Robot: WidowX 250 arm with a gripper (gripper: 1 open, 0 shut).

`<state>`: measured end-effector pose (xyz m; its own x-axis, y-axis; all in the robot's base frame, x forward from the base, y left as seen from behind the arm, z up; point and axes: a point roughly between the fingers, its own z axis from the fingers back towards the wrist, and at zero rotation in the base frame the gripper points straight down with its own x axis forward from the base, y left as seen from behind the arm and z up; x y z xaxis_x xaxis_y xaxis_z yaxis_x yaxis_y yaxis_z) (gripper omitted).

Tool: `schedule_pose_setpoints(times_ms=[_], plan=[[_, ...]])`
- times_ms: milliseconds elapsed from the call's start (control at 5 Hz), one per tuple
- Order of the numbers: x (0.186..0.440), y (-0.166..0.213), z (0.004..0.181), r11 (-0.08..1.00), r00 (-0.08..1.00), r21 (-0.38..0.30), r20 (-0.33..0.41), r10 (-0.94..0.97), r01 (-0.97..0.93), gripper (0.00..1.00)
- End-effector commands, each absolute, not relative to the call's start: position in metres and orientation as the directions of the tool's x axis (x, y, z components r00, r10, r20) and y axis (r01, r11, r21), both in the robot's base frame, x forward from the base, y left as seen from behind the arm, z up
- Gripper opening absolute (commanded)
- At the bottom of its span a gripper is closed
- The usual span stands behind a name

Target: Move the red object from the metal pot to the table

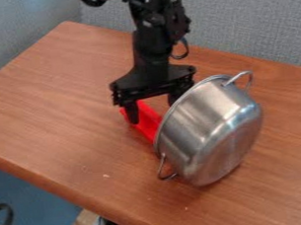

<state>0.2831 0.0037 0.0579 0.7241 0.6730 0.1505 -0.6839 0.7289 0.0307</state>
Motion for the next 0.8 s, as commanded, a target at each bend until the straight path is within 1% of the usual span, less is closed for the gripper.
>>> schedule_pose_setpoints(times_ms=[0, 200, 600], plan=[[0.2935, 0.0059, 0.0643, 0.713, 0.705, 0.012, 0.166, 0.689, -0.701, 1.0], [0.2966, 0.006, 0.0593, 0.699, 0.693, 0.023, 0.158, 0.703, -0.714, 1.0], [0.2937, 0.0079, 0.0593, 0.687, 0.683, 0.036, 0.158, 0.713, -0.726, 1.0]])
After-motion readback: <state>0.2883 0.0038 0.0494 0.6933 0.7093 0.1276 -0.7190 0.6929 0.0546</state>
